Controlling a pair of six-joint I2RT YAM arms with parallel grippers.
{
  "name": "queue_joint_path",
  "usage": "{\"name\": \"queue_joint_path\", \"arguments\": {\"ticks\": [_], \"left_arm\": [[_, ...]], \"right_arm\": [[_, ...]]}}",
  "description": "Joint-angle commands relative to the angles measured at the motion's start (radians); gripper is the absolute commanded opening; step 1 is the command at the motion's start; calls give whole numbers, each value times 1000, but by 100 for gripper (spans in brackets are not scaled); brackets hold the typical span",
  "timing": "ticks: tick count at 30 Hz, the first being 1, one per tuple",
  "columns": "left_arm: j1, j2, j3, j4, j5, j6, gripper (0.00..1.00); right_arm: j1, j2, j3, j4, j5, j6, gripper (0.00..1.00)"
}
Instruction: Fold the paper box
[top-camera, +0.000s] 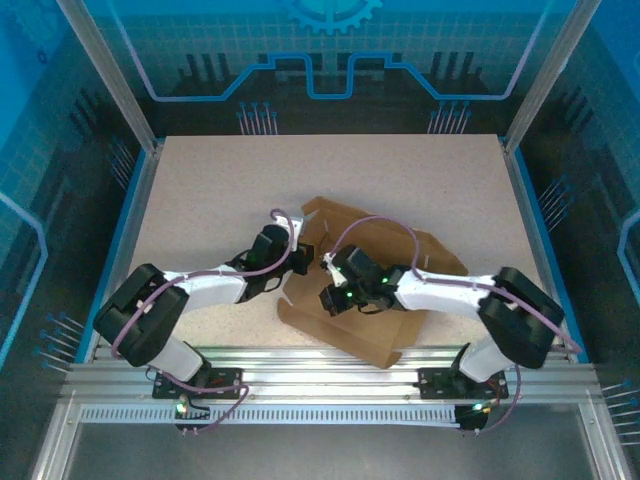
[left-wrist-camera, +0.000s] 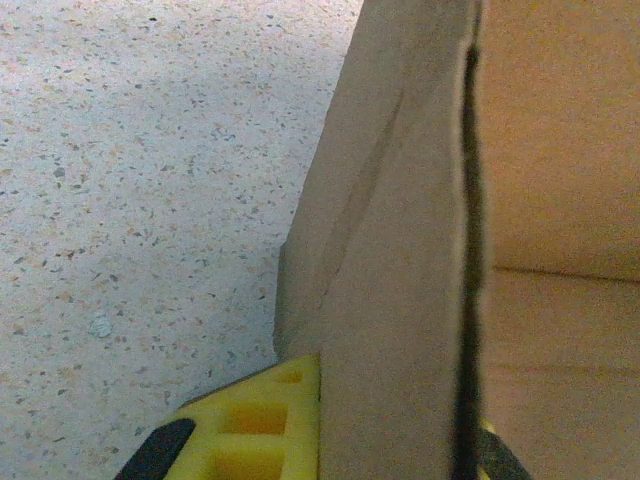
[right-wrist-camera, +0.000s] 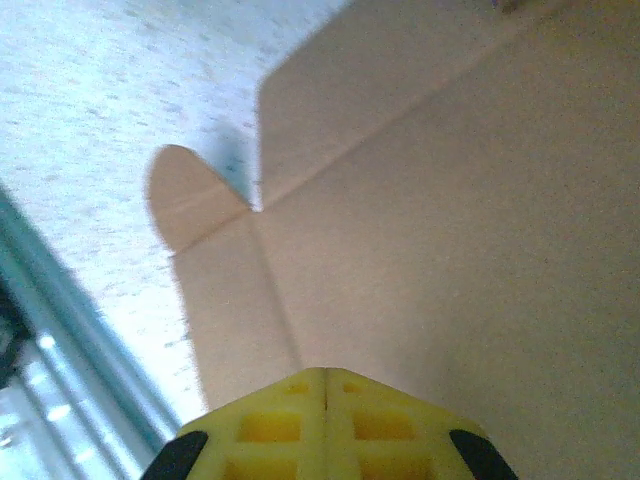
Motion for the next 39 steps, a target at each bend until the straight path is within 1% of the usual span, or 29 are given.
{"name": "queue_joint_path", "arguments": {"ticks": [1, 5, 9, 12, 14, 16, 18, 19, 25, 28, 30, 35, 39], "left_arm": [[-23, 52, -17, -163, 8, 0, 9], [-41, 64, -5, -162, 1, 2, 9], [-58, 80, 6, -161, -10, 5, 9], [-69, 88, 12, -159, -15, 9, 9], [-73, 92, 16, -160, -16, 12, 9], [-78, 94, 18, -157, -16, 13, 9], [-82, 93, 20, -154, -16, 18, 9], [-83, 95, 20, -153, -15, 19, 9], [-93, 95, 17, -144, -25, 22, 9], [-100, 99, 16, -136, -33, 21, 9], [-105, 101, 17, -138, -37, 22, 9], [-111, 107, 18, -137, -43, 23, 9], [-115, 108, 20, -137, -45, 20, 9]], "right_arm": [[-18, -113, 75, -150, 9, -74, 1], [-60, -202, 165, -253, 9, -107, 7], [-157, -221, 320, -363, -14, -104, 17], [-195, -187, 476, -445, 5, -133, 27], [-222, -141, 565, -485, 24, -158, 37], [-262, -67, 670, -552, 41, -164, 45], [-298, 0, 741, -571, 14, -171, 54], [-313, 39, 779, -586, 9, -173, 56], [-328, 242, 968, -680, 61, -191, 60], [-326, 310, 1017, -699, 70, -189, 64], [-326, 349, 1043, -716, 77, -190, 64], [-322, 411, 1079, -748, 98, -201, 64], [-320, 427, 1090, -765, 84, -217, 64]]}}
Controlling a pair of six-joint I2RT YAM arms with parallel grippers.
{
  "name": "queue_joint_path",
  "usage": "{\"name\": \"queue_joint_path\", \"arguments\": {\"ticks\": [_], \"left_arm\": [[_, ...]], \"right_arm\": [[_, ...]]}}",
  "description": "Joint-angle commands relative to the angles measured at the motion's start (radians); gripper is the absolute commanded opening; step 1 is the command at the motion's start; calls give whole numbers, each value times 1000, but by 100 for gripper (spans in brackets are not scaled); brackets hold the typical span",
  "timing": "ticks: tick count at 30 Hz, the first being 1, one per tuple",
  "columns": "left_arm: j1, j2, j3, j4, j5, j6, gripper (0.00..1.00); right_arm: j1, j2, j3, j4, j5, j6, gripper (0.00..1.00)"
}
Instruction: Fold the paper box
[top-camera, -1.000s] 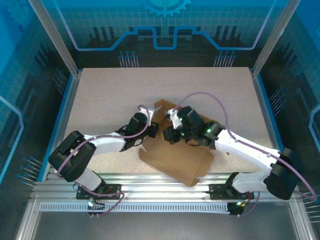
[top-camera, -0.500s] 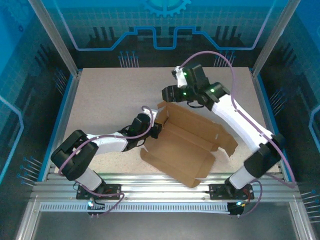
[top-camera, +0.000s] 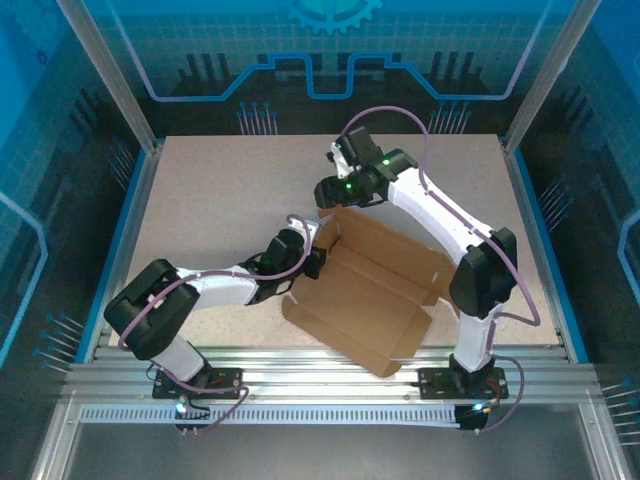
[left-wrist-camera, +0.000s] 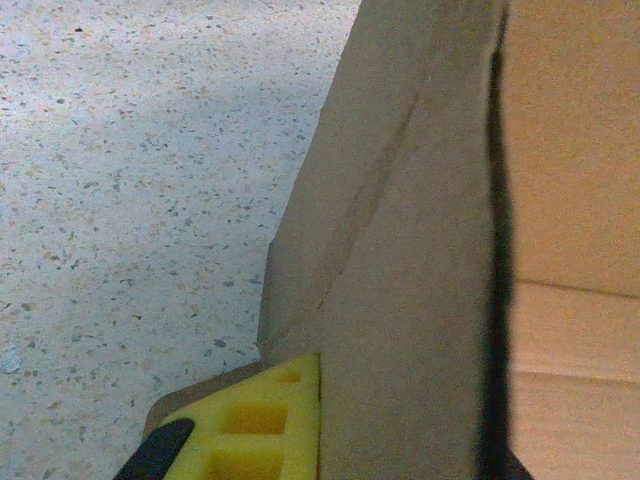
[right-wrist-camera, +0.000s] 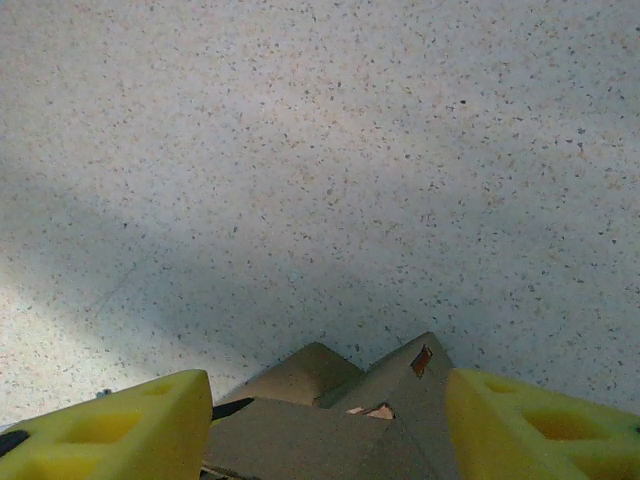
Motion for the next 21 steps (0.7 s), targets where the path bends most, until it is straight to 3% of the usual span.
{"name": "queue_joint_path", "arguments": {"ticks": [1, 21], "left_arm": [[-19, 51, -22, -160, 26, -3, 9], [-27, 66, -28, -156, 16, -8, 9]], "right_arm": [[5, 15, 38, -55, 1, -31, 63], [-102, -99, -129, 0, -195, -131, 55]]}}
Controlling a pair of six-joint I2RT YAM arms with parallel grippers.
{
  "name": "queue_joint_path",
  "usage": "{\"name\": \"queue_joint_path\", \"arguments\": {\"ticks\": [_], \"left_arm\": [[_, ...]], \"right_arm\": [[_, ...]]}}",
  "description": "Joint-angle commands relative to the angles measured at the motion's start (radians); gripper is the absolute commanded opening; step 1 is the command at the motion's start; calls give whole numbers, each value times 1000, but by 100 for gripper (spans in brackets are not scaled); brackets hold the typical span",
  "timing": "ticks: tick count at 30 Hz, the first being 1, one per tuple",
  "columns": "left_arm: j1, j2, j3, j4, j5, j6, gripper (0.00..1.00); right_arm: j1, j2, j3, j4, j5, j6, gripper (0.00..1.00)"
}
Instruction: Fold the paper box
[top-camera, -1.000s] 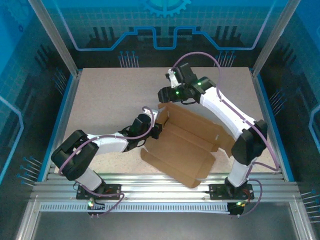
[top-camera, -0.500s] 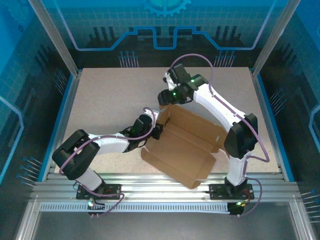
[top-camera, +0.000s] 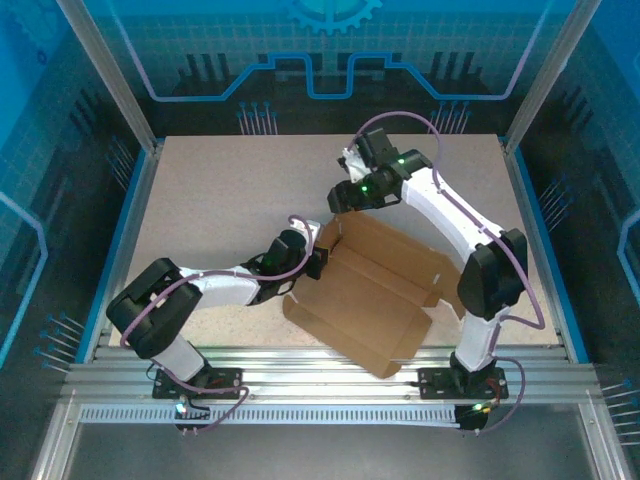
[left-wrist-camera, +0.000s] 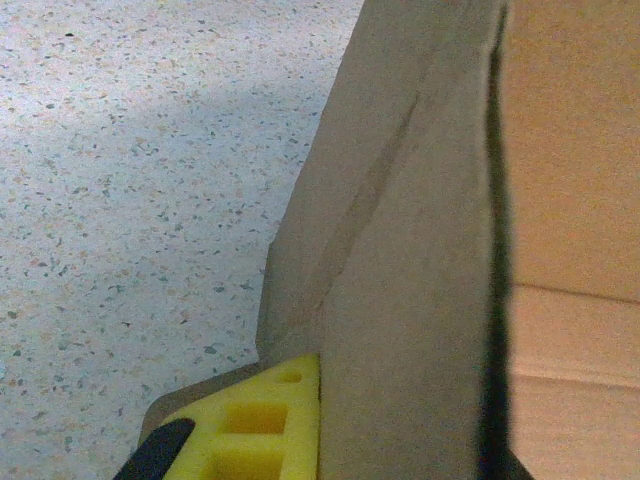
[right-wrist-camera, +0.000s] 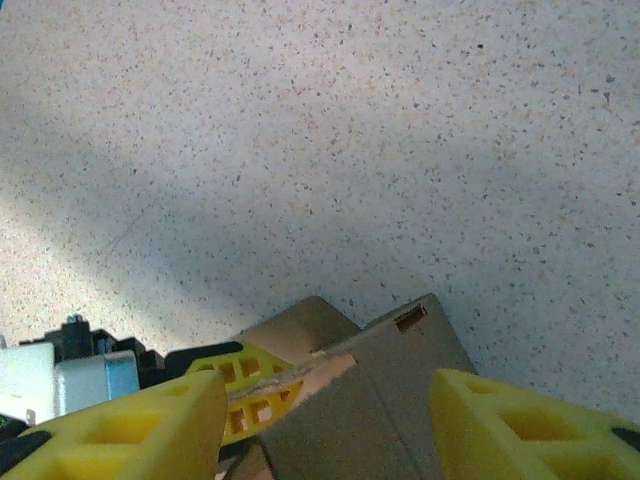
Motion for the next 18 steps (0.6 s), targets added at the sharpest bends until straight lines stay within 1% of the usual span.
{"name": "queue_joint_path", "arguments": {"ticks": [1, 6, 11, 18], "left_arm": [[-17, 53, -30, -176, 26, -8, 9], [-18, 53, -24, -182, 25, -4, 9], [-23, 54, -12, -192, 26, -2, 9], [-25, 54, 0, -211, 23, 7, 9]], "right_arm": [[-15, -53, -31, 12, -34, -36, 55], [-12, -80, -51, 22, -71, -56, 52], [2, -136, -120, 119, -105, -41, 51], [7, -155, -157, 167, -131, -32, 38]]}}
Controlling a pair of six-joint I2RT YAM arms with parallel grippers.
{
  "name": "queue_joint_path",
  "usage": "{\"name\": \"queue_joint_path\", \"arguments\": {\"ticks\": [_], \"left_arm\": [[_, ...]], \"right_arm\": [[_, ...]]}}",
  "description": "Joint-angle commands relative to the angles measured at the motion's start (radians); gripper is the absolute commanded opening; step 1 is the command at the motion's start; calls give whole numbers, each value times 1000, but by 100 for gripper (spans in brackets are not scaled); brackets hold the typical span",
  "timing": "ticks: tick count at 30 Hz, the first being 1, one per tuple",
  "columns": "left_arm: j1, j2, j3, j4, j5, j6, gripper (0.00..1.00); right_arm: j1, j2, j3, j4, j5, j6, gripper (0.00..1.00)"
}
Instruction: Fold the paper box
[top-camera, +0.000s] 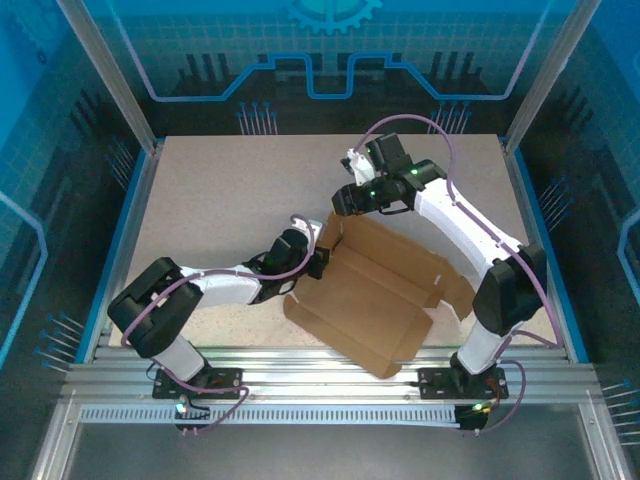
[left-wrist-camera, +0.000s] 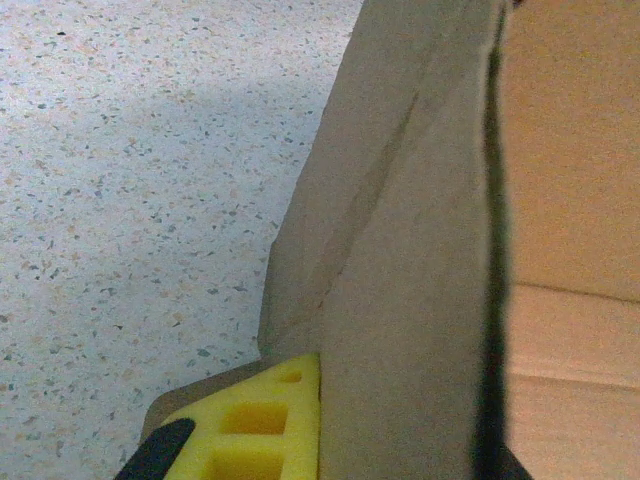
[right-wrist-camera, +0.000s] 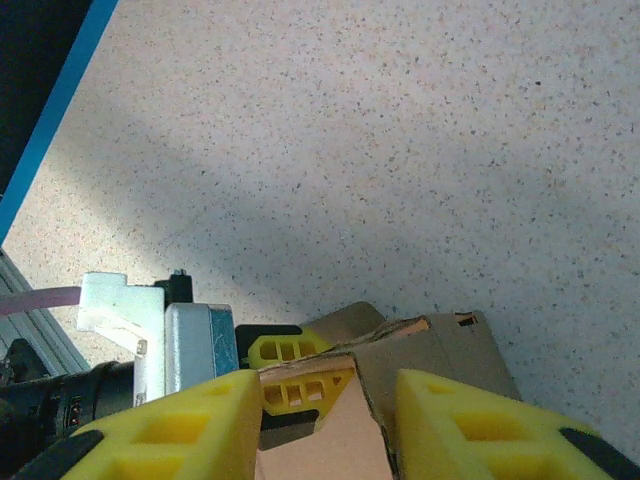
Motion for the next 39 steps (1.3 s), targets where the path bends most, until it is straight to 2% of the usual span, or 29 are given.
{"name": "queue_joint_path", "arguments": {"ticks": [1, 6, 11, 16, 20, 27, 36, 39], "left_arm": [[-19, 49, -19, -190, 26, 7, 9], [-20, 48, -19, -190, 27, 6, 8], [-21, 48, -24, -188, 25, 6, 9], [-25, 48, -27, -187, 20, 8, 8], [-26, 45, -28, -188, 18, 9, 8], [-29, 45, -31, -191, 16, 10, 8], [-32, 46, -30, -189, 17, 9, 8], [-32, 49, -30, -189, 15, 9, 8]], "right_arm": [[11, -32, -30, 49, -46, 3, 37], [10, -39, -67, 79, -73, 17, 30], [-5, -51, -121, 140, -142, 59, 15], [-16, -51, -148, 184, -175, 92, 10], [-27, -38, -177, 223, -196, 117, 0], [-41, -16, -201, 253, -207, 141, 0], [-84, -13, -294, 391, -338, 277, 0], [-87, -18, -326, 426, -345, 306, 0]]}}
